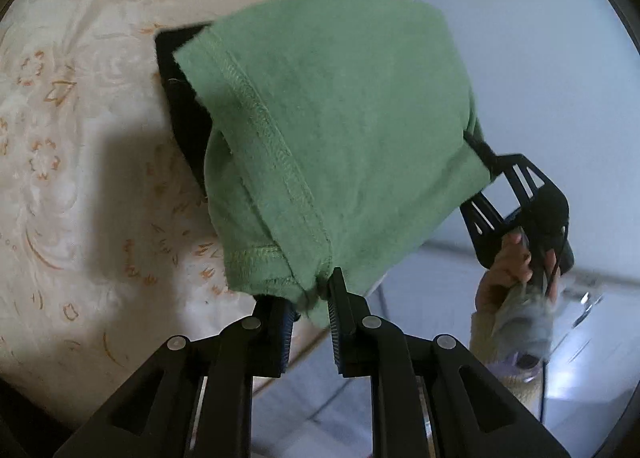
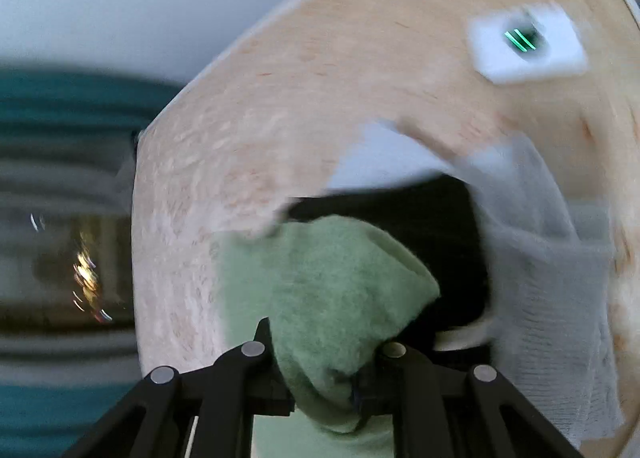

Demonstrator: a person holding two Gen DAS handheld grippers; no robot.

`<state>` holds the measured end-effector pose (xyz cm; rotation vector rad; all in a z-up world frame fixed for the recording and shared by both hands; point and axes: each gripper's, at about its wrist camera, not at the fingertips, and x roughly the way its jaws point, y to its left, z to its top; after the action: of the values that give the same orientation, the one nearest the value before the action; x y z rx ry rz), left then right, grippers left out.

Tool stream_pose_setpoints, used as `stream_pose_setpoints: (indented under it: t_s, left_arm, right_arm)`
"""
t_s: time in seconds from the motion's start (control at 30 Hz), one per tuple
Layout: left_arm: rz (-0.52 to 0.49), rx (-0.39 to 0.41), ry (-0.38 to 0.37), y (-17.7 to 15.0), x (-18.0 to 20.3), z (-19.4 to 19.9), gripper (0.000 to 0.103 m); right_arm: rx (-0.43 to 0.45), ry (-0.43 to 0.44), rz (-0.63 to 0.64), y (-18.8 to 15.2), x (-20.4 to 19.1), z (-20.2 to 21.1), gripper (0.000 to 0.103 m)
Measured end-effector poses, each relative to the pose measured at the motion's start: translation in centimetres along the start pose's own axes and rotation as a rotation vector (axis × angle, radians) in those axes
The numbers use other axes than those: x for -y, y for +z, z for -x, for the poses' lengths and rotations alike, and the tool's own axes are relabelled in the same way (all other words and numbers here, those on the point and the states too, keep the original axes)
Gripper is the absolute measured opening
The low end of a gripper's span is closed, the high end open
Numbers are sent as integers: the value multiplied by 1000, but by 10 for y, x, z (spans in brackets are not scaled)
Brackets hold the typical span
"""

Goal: Fold clothes

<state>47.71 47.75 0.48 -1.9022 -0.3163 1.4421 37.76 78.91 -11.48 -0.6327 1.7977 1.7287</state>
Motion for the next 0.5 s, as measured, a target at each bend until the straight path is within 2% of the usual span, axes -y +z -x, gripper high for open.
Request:
stream_pose_setpoints:
  t_s: [0.07, 0.1, 0.13, 0.17, 0.2, 0.27, 0.3, 0.4, 0.47, 0.5]
  left_arm:
    - [-18, -33, -3, 1, 0, -6, 40]
    - [-13, -34, -23, 4, -1, -3, 47]
    - [-9, -34, -44, 7, -3, -1, 61]
    - [-5, -35, -65, 10, -4, 2, 69]
    - [-3, -33, -84, 13, -5, 6, 71]
    - [-23, 17, -97, 20, -6, 25, 77]
    - [-34, 43, -101, 24, -7, 35, 78]
    - [-95, 151, -52, 34, -8, 70, 78]
    - [-211, 224, -9, 30, 4, 90, 78]
    - [-304, 272, 40, 21, 17, 97, 78]
  right_arm:
    - [12, 95, -89, 6, 21, 7, 21]
    - [19, 142, -131, 9, 31, 12, 23]
    - [26, 159, -142, 6, 32, 7, 26]
    - [37, 142, -118, 3, 28, 10, 27]
    - [58, 97, -75, 6, 19, 11, 30]
    - [130, -24, 35, 10, -5, 18, 53]
    - [188, -89, 99, 5, -14, 26, 54]
    - [319, -238, 249, -12, -45, 54, 54]
    - [372, -279, 355, -35, -63, 67, 54]
    - [390, -292, 408, -48, -73, 75, 54]
